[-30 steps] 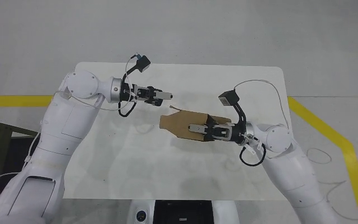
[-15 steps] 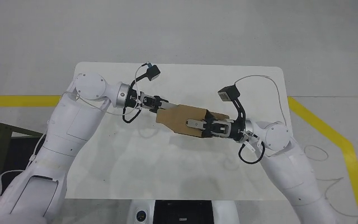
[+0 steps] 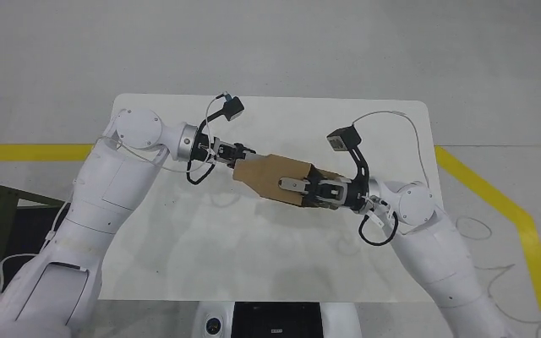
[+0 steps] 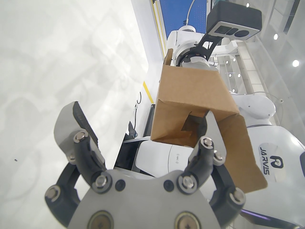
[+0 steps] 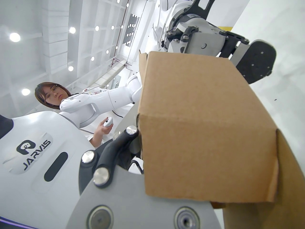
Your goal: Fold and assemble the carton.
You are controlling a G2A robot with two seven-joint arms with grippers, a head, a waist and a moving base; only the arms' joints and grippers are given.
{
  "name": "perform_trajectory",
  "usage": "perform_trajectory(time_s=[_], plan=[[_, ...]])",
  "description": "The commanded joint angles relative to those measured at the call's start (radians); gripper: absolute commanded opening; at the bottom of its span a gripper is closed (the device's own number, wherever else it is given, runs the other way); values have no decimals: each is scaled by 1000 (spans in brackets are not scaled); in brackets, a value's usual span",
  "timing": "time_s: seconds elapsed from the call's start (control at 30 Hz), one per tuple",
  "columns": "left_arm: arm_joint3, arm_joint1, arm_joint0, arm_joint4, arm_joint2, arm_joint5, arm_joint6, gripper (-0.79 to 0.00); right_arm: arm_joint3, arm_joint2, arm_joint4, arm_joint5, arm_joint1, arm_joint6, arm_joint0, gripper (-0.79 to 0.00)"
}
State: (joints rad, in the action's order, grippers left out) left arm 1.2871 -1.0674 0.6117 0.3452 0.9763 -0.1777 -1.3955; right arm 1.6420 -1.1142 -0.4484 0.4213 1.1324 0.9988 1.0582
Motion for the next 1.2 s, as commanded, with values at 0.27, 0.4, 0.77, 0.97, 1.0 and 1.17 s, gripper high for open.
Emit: perform_trajectory(time_s=[0.27,0.4,0.77,0.97,1.0,1.17], plan=[[8,17,21,15,63,-5,23,0,-55,-70,33,-1,-11,-44,20,-785],[40,27,39,12,97,-1,37,0,-70,-90,61,-9,-15,-60,29,-785],[126,40,76,-33,107,35,54,0,-30,-87,113,-37,-17,-91,56,-785],[107,41,77,-52,101,73,80,0,18,-84,99,-39,-19,-74,67,-785],[103,42,79,-50,104,79,85,0,25,-85,96,-38,-19,-69,69,-785],[102,46,90,-56,108,95,80,0,53,-86,70,-40,-20,-53,76,-785]])
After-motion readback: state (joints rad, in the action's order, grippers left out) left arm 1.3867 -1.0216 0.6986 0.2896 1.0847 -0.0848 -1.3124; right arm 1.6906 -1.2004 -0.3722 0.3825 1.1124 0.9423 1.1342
